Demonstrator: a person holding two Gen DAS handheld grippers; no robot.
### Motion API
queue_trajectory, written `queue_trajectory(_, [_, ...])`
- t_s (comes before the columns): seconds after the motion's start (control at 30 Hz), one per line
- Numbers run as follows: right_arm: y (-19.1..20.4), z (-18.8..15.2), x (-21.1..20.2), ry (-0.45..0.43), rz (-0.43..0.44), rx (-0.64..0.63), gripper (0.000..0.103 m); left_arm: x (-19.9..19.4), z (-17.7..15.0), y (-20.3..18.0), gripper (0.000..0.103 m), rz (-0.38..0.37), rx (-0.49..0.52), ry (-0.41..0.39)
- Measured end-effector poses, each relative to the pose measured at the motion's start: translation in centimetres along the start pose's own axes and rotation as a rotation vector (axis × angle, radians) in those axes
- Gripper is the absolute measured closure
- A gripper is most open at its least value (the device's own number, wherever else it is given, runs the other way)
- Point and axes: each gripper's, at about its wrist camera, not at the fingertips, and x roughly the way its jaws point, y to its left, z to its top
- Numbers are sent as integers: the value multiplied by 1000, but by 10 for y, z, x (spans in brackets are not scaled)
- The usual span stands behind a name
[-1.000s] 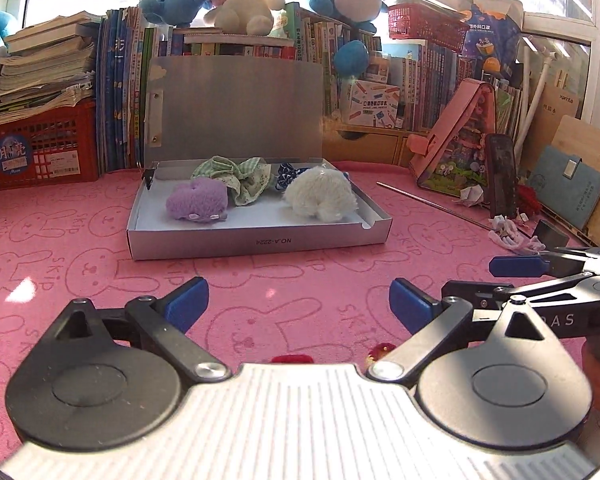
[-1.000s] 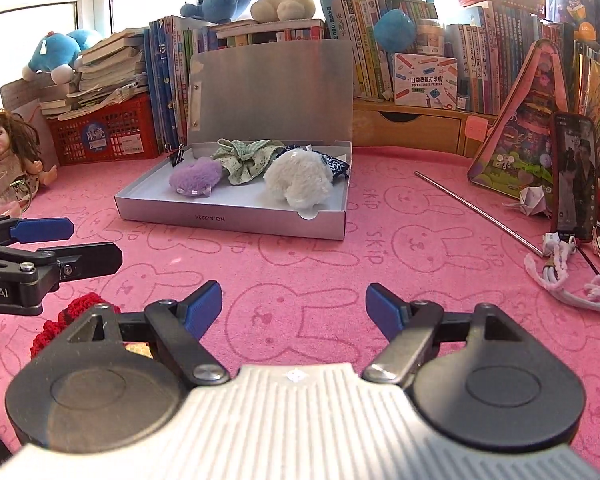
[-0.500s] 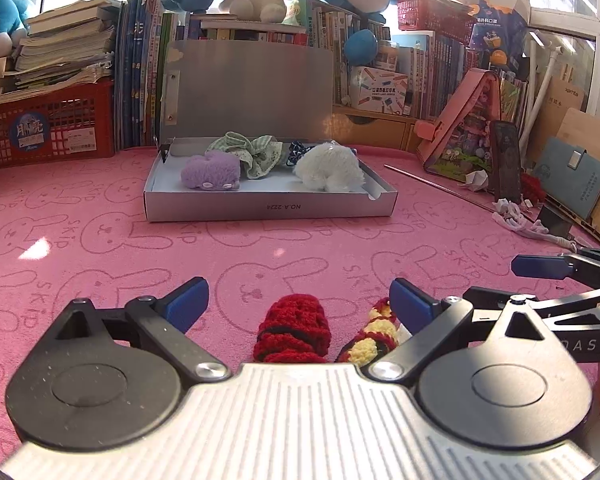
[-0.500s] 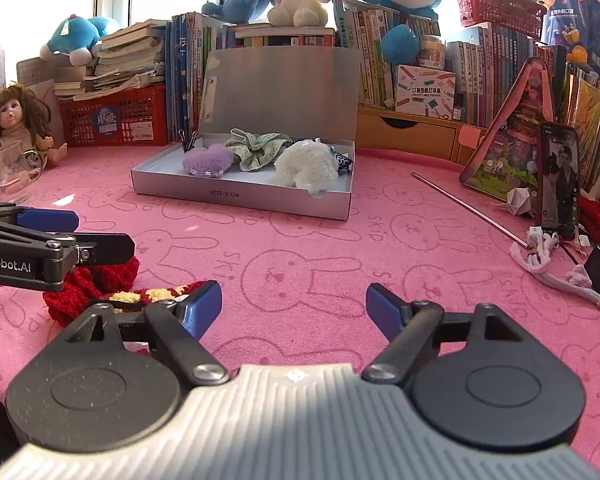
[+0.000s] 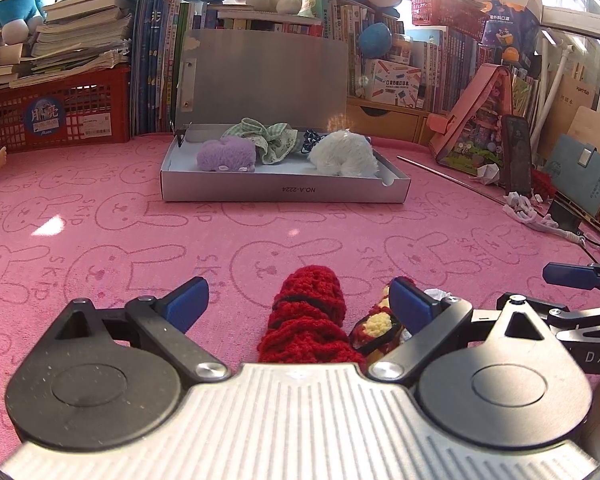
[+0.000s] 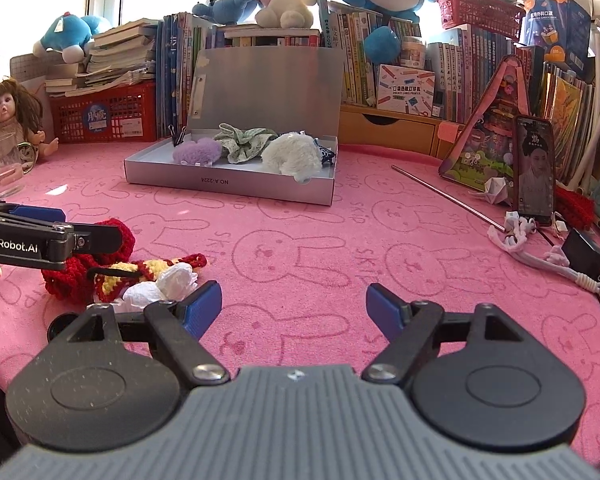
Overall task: Organize objects
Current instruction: 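Grasp the red knitted toy with the left tool while the right tool grasps a black round cap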
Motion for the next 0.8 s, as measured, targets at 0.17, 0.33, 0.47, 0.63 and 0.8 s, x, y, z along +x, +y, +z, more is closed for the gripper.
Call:
queue_trajectory(0.17, [0,-7,-8,-2,-6,16,16,-1,-4,0,5,12,6,3])
queue_trajectory(0.33, [2,-13,-14,5,0,18,16,-2,-6,2,5,12,-8,11])
queue_trajectory(0.47, [3,-19,-21,10,13,39,16,-6,-9,3,5,21,-14,10])
queue_trajectory(0.63, [6,-29,-29,8,7,43,17,-8,-10,10,10,44,-32,12])
queue_trajectory(0.8, [5,-38,-36,20,-19,49,18,-7,-9,17,23,55,-51,13])
